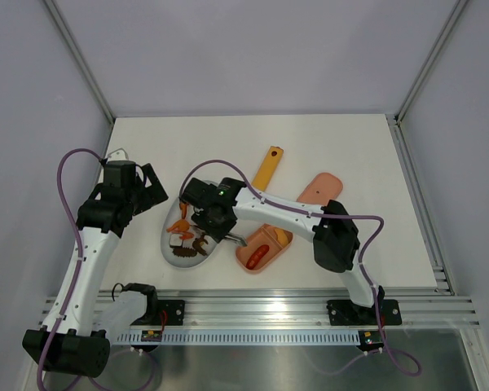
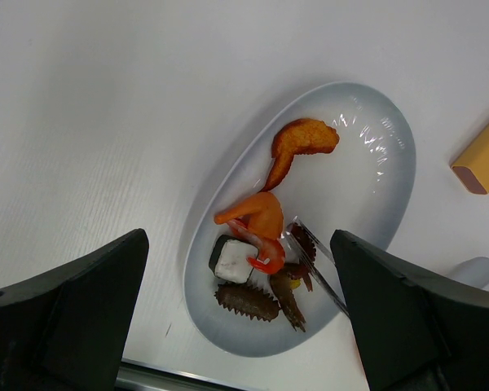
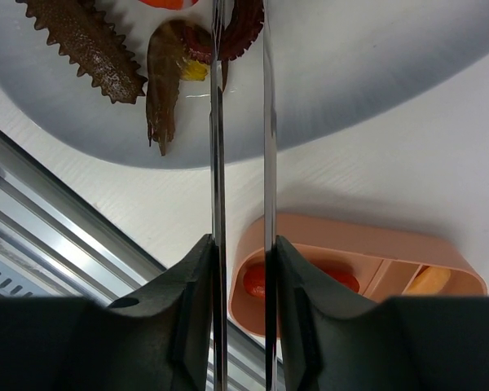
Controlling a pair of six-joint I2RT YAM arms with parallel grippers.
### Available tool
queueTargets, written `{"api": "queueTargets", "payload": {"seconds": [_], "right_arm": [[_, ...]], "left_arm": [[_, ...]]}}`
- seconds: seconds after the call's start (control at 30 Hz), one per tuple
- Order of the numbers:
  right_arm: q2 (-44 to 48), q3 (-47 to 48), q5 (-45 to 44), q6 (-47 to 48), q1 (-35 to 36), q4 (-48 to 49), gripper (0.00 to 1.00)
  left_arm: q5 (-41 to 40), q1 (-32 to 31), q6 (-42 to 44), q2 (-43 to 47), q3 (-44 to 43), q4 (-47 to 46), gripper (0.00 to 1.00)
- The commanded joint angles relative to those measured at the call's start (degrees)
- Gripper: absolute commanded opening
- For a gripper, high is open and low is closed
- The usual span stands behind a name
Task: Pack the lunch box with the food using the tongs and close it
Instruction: Pick up the fake food from the plate.
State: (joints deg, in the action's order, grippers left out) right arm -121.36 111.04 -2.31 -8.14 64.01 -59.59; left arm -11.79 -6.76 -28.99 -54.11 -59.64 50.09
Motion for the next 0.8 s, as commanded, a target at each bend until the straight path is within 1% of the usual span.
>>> {"api": "queueTargets", "payload": {"seconds": [0.0,0.13,0.4,0.6,0.77], "right_arm": [[4.72,-0.12,-2.52,0.23,0.33,0.97,0.31],[7.44,-1.35,-6.12,-0.82,-0.37,1.32,0.30],[15.17,-5.22,-9.03,-2.67,-3.45,3.60,0.28],[22.03,-10.84,-11.23,-4.42,-6.08,2.99,0.28],[28.19,-17.61,-13.51,-7.32,-7.75,1.24,0.28]], "left_arm": [[-0.78,0.35,0.43,-0.03,-0.83,-1.22,0.99],[-0.43,0.26,0.25,-0.03,-0.92,-1.22,0.99],[0.19,0.35,0.08,-0.38,-1.62,-1.13,0.99],[0.45,0.26,0.08,-0.56,-1.89,-1.31,0.99],[0.72,0.35,-0.01,-0.82,-1.80,-1.57,0.99]]}}
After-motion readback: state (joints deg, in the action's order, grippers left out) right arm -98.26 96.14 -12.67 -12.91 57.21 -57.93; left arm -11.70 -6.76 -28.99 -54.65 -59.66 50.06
